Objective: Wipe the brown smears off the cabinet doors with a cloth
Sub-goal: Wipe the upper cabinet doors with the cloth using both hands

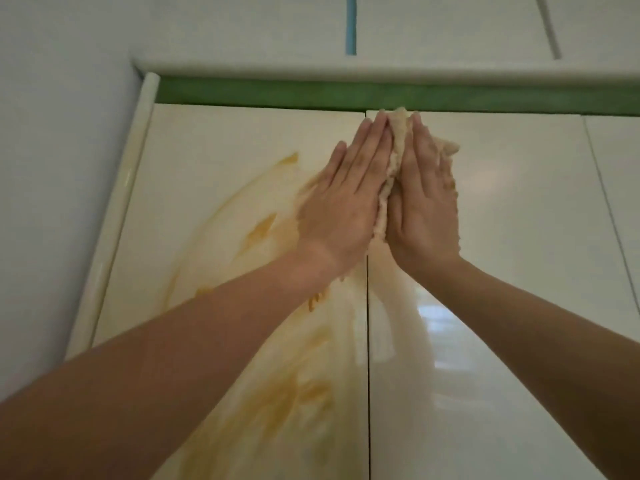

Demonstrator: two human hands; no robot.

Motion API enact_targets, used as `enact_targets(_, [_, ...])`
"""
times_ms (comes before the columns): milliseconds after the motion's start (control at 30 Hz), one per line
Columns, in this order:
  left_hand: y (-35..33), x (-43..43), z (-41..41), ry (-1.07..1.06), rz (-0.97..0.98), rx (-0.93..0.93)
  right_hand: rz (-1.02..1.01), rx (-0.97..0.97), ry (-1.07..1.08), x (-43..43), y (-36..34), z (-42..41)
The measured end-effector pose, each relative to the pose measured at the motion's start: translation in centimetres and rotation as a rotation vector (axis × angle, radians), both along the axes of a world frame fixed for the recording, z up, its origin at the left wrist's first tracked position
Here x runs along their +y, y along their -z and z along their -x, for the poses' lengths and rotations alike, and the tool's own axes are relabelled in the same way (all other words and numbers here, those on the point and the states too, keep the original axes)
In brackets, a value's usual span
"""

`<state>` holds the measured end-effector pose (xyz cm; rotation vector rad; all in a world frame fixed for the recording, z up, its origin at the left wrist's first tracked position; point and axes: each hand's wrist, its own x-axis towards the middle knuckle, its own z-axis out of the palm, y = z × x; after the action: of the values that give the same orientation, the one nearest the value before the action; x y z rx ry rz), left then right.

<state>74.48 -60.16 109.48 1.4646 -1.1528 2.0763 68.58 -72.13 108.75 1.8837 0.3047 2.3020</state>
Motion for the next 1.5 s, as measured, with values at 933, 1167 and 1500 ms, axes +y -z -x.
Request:
enact_targets(933, [-14.3,4.5,-12.8,-0.332,-0.242,0.225,-0.169,0.314,0.427,-1.1,-12.8,-9.8])
enact_targets(1167, [-12.0,5.3,-13.3,-0.318,-0.26,0.21,-0.184,0.312,0.406,-0.5,-10.4,-10.0])
enact_targets(1500, [-6.2,7.1,-13.9,-0.337,-0.272,0.224,-0.147,0.321,0.39,0.0,-4.7,-10.5])
